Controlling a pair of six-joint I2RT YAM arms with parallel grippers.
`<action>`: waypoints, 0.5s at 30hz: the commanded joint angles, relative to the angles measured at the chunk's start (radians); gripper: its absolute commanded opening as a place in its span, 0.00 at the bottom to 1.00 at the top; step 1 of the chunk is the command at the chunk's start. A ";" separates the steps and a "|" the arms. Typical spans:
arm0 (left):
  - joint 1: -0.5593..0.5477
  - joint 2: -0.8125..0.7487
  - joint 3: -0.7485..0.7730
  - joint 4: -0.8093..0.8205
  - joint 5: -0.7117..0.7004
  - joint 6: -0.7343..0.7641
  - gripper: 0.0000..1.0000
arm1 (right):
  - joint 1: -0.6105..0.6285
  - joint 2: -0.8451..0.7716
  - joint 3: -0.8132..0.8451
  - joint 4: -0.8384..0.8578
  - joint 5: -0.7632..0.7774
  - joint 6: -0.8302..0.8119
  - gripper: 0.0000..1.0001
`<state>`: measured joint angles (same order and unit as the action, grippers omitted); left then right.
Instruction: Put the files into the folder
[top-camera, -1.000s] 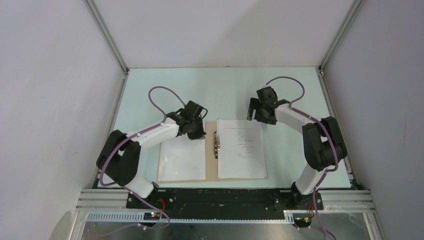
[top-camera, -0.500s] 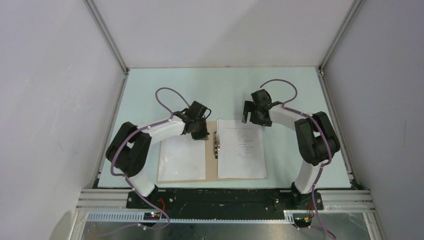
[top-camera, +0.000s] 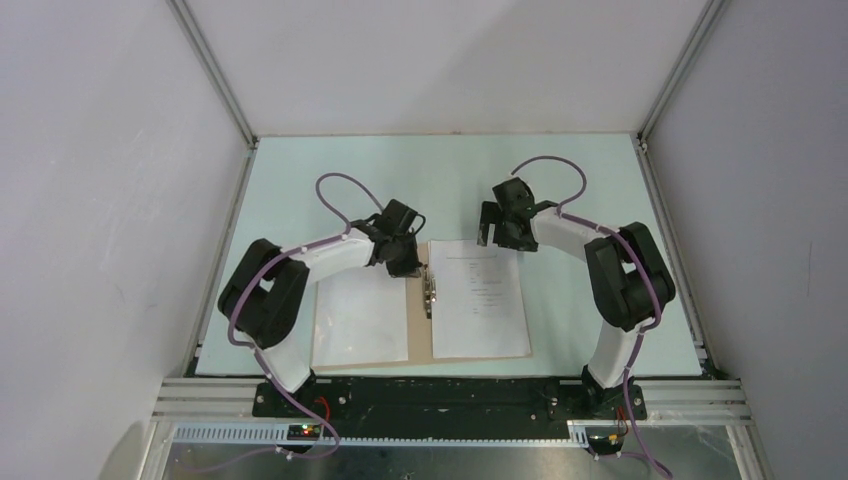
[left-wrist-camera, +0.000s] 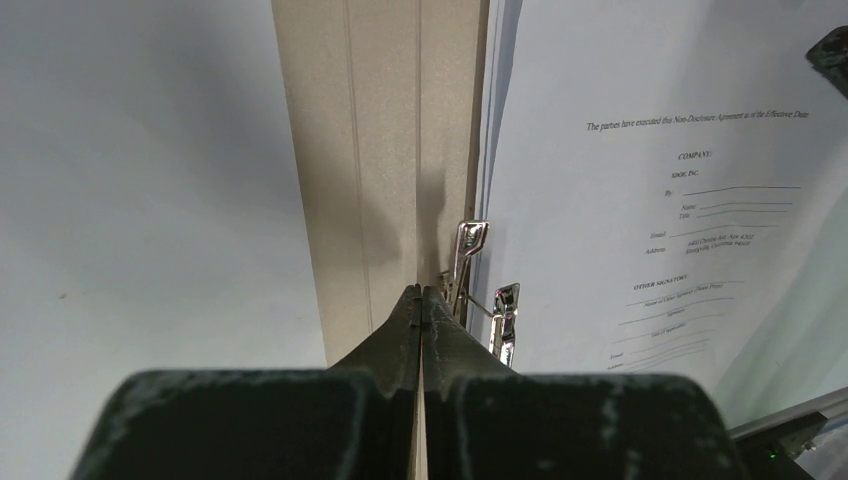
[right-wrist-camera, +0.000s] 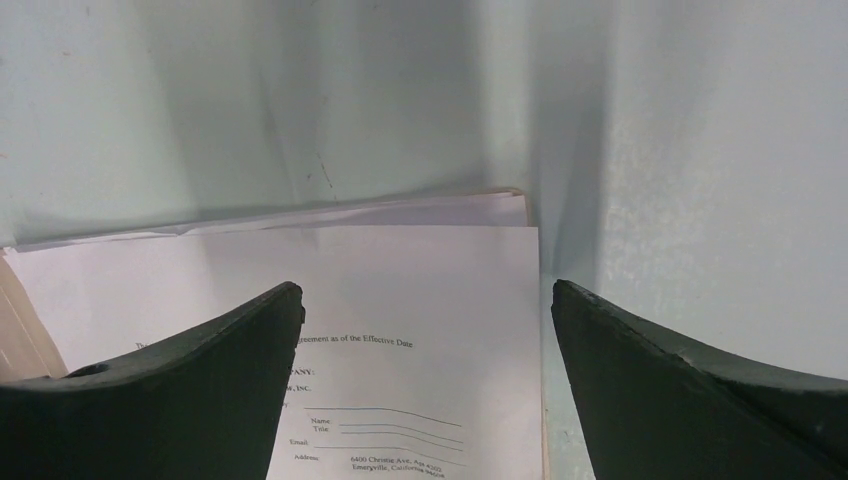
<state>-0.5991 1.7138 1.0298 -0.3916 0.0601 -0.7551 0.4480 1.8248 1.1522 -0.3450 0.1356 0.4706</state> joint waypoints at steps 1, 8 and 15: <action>0.000 0.014 0.042 0.016 0.012 0.017 0.00 | 0.019 0.001 0.058 -0.036 0.066 0.007 0.99; 0.000 0.029 0.046 0.020 0.014 0.018 0.00 | 0.063 0.006 0.061 -0.061 0.103 0.038 1.00; 0.000 0.026 0.039 0.025 0.018 0.023 0.00 | 0.061 0.009 0.061 -0.055 0.084 0.049 0.99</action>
<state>-0.5991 1.7374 1.0367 -0.3859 0.0643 -0.7509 0.5140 1.8282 1.1786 -0.3992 0.2016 0.4973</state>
